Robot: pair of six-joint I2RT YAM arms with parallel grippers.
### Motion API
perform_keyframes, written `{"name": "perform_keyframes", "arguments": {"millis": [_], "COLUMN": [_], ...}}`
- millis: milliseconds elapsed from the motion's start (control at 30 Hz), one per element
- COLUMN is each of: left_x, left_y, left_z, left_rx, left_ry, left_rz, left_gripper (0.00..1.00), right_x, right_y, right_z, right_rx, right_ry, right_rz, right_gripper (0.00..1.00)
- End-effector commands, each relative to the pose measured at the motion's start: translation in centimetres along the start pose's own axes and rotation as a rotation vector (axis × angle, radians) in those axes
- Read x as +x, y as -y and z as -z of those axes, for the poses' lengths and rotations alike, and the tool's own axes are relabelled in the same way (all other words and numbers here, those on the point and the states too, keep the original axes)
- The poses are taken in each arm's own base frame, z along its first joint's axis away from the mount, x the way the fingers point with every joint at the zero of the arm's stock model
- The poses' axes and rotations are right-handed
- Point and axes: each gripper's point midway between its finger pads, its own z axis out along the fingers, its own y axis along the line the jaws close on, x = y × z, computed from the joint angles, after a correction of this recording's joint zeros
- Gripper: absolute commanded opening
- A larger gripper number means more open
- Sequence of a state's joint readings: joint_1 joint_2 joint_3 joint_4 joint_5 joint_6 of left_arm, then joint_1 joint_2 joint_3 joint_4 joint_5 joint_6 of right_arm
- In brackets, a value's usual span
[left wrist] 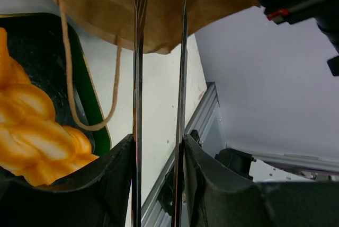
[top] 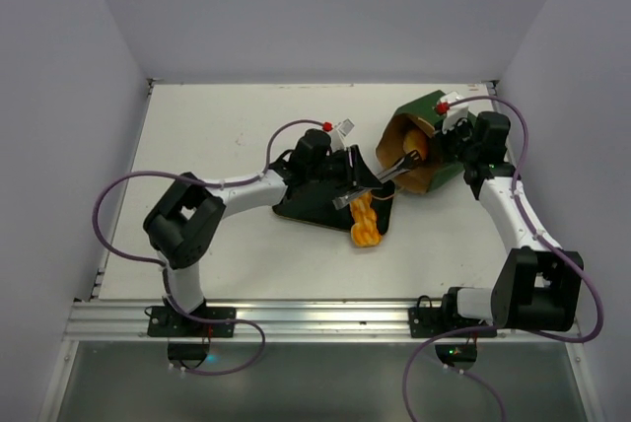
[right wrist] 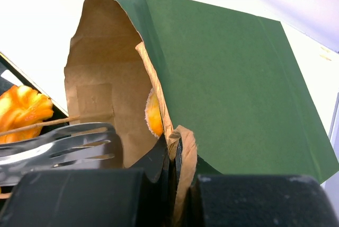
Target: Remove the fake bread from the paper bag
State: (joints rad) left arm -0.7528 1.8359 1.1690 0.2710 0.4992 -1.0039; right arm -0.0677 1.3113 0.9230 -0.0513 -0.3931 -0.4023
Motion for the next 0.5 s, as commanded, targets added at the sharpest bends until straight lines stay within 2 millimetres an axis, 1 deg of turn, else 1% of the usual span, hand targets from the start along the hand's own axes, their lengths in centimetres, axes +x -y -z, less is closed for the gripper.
{"name": "perform_keyframes", "arguments": {"millis": [0,33,67,200,267,300,367,467], "left_x": [-1.5,-1.5,-1.8,-2.7,-2.7,-3.2,-3.0,-3.1], "left_y": [0.8,0.4,0.4,-0.1,-1.0,-1.0,-2.2,-3.0], "left_z": [-1.0,-1.3,-1.8,-2.7,-3.2,-3.4,-3.7,-4.0], "left_rx": [0.002,-0.013,-0.017,-0.042,-0.075,-0.084,-0.129,-0.157], "left_ry": [0.008,0.006,0.007,0.024,0.022,0.036,0.030,0.039], "left_rz": [0.038,0.048,0.053,0.077,0.095,0.098,0.131,0.172], "left_gripper": [0.43,0.43,0.43,0.43,0.43,0.43,0.43,0.43], "right_x": [-1.9,-1.9,-1.8,-1.7,-1.6,-1.6,-1.6,-1.7], "right_y": [0.1,0.1,0.1,0.0,0.0,0.0,-0.1,-0.3], "right_z": [0.0,0.0,0.0,-0.1,-0.1,-0.1,-0.1,-0.1], "right_rx": [-0.008,-0.008,-0.007,-0.010,-0.009,-0.012,-0.017,-0.025], "right_ry": [0.082,0.083,0.081,0.082,0.080,0.081,0.080,0.082], "right_rz": [0.041,0.040,0.041,0.043,0.040,0.039,0.038,0.037], "right_gripper": [0.02,0.02,0.02,0.02,0.02,0.02,0.02,0.02]}}
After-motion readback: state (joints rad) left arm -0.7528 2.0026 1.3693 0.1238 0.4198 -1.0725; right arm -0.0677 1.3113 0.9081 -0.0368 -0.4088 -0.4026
